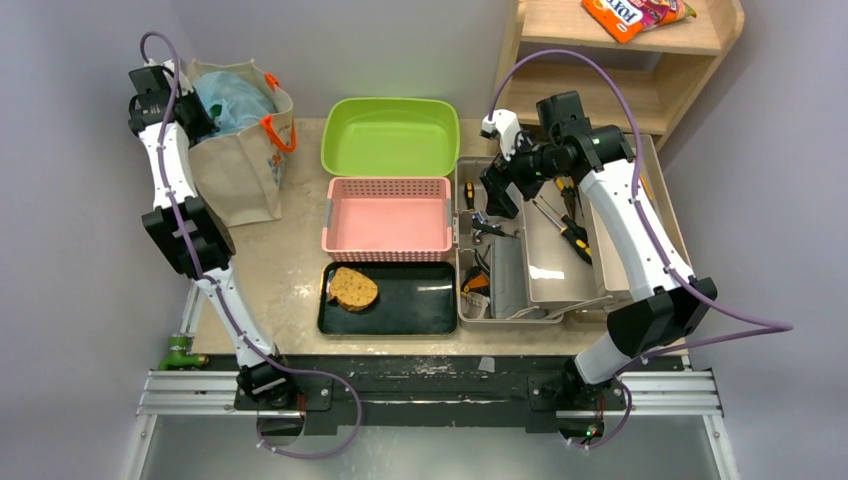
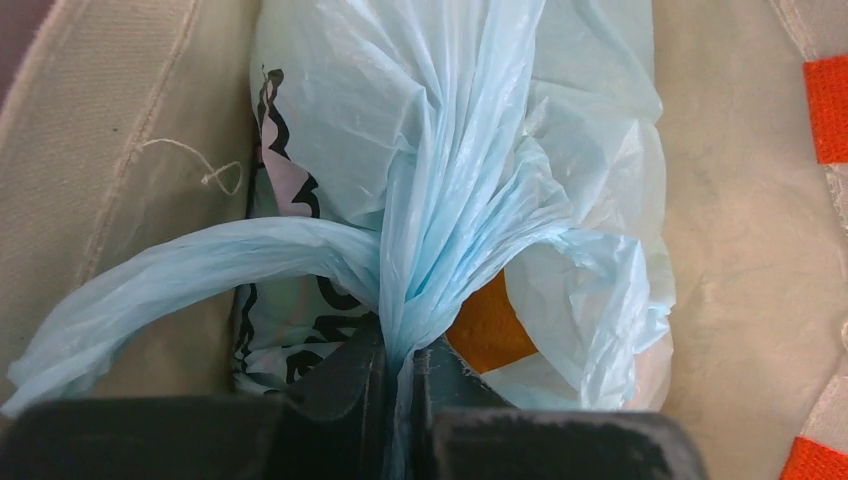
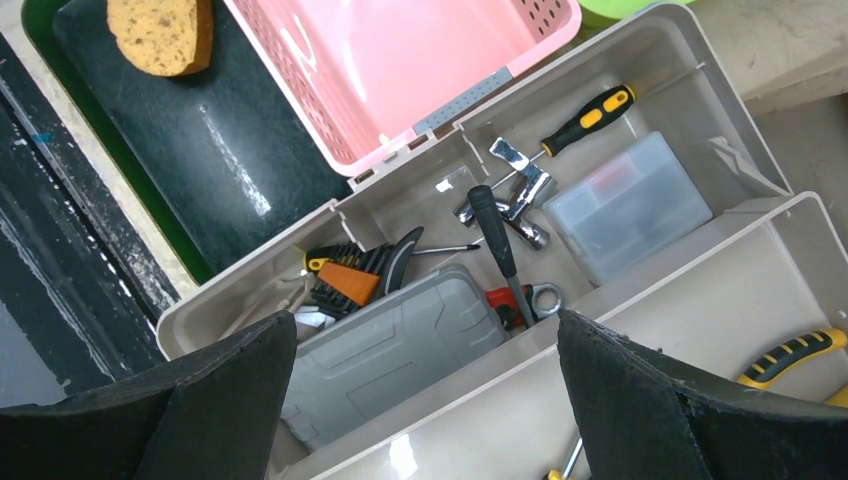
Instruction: Untie the knot of the grocery bags and take out the mixed food
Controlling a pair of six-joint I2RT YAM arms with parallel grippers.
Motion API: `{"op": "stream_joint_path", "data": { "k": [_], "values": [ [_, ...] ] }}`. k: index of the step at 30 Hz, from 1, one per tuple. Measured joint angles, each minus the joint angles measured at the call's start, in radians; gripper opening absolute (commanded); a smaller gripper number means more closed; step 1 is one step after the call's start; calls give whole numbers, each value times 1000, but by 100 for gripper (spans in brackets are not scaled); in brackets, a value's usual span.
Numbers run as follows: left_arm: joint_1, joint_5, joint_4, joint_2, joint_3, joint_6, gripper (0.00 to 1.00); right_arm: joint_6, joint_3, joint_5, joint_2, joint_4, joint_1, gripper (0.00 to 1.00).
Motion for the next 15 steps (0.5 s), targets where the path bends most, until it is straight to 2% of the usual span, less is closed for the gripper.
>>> {"op": "stream_joint_path", "data": {
  "k": [7,15],
  "values": [
    [-5,-7,45,-23,27,-29,0,-3,0,6,9,-8,0,99],
    [-17,10,132,-113,62,-148,0,-3,0,3,9,-8,0,99]
  ]
}}
